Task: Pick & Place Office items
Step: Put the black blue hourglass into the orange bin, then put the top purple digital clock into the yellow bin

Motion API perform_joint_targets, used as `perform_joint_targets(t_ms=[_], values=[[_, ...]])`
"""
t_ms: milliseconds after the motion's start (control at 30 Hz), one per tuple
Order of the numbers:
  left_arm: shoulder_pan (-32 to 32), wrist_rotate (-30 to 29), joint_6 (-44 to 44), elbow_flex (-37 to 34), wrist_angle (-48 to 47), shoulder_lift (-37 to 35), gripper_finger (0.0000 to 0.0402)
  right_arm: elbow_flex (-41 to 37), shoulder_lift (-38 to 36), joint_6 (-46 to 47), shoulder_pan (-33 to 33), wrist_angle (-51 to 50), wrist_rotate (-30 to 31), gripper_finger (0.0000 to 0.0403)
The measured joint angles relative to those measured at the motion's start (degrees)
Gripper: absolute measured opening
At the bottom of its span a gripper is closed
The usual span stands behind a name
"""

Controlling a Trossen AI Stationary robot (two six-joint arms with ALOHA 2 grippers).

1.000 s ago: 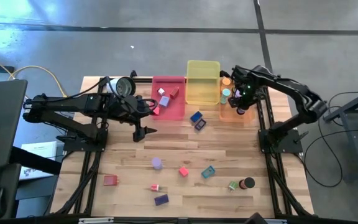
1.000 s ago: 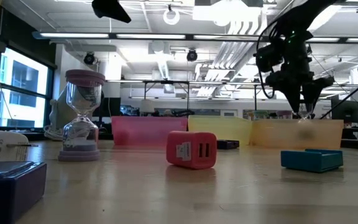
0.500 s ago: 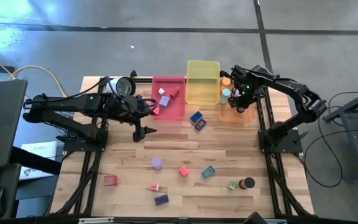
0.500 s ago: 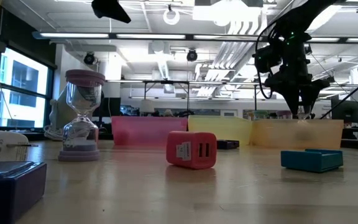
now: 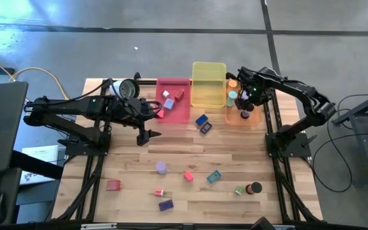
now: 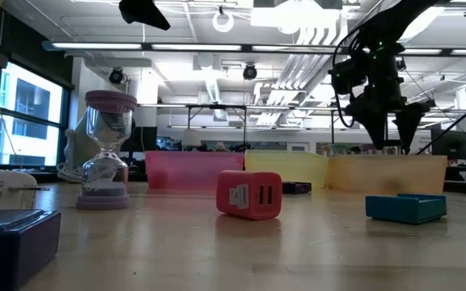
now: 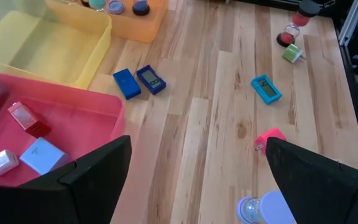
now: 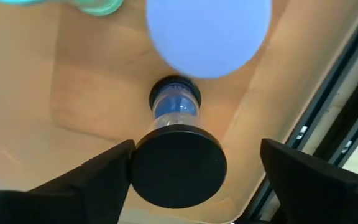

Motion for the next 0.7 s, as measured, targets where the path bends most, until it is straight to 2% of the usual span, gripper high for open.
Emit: perform_joint_targets(t_ms=[233, 700], values=[[0.0, 0.0, 0.02, 0.0, 0.04, 0.0, 0.0363, 0.0, -1.01, 1.24, 0.23, -0.97, 1.38, 0.035], [0.0, 0.04, -1.62, 0.0, 0.07, 0.0, 0.0363, 3.6, -11.89, -1.03, 1.04, -0.93, 0.86, 0.0348]])
